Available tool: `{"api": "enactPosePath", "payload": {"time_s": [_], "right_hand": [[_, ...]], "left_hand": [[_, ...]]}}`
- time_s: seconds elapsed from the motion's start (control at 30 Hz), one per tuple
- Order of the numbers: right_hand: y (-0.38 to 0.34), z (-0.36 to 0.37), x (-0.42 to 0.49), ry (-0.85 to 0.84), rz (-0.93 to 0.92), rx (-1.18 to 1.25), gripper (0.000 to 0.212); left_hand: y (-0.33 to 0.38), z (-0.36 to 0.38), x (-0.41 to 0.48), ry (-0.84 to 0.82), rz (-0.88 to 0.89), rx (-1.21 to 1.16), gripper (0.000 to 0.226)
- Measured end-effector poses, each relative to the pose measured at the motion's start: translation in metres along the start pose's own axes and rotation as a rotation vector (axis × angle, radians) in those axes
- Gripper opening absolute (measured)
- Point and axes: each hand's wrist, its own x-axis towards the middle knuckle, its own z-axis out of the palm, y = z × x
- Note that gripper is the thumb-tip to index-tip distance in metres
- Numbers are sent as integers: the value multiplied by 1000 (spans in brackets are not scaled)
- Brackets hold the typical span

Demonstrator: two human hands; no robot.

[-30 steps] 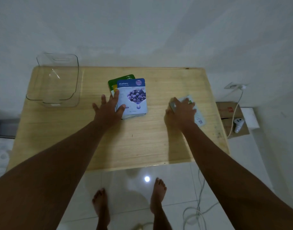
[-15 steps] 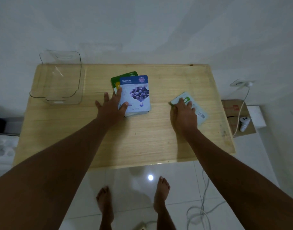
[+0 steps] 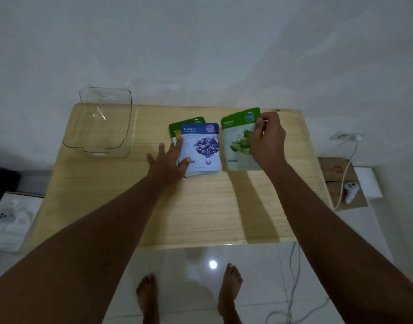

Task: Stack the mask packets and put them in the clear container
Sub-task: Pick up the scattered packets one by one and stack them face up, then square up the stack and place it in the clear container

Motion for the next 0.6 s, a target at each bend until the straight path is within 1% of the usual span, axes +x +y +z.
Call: {"api": "enactPosePath", "payload": {"time_s": [0.1,0.23,0.3,0.37,0.47,0.53,0.6], "right_hand": [[-14,18,5,-5,32,100,19],[-26,52,-2,-17,89,152,20],[-26,70,-7,-49,130,172,23],[-24,82,-13,-119,114,173,30],[-18,92,-20,-258,-46,30,38],[-14,96,-27,-404,-122,-149,45],[-14,97,-35,-532,-184,-274,48]], "left_hand": [[-3,1,0,4,13,-9,72],[-5,4,1,12,27,-2,73],[-5,3,1,10,25,-4,72],[-5,3,2,3,26,-8,71],[-5,1,2,-6,32,-16,70],[-4,-1,2,-8,28,-30,67],[-2,-3,2,-11,10,-49,64]]}}
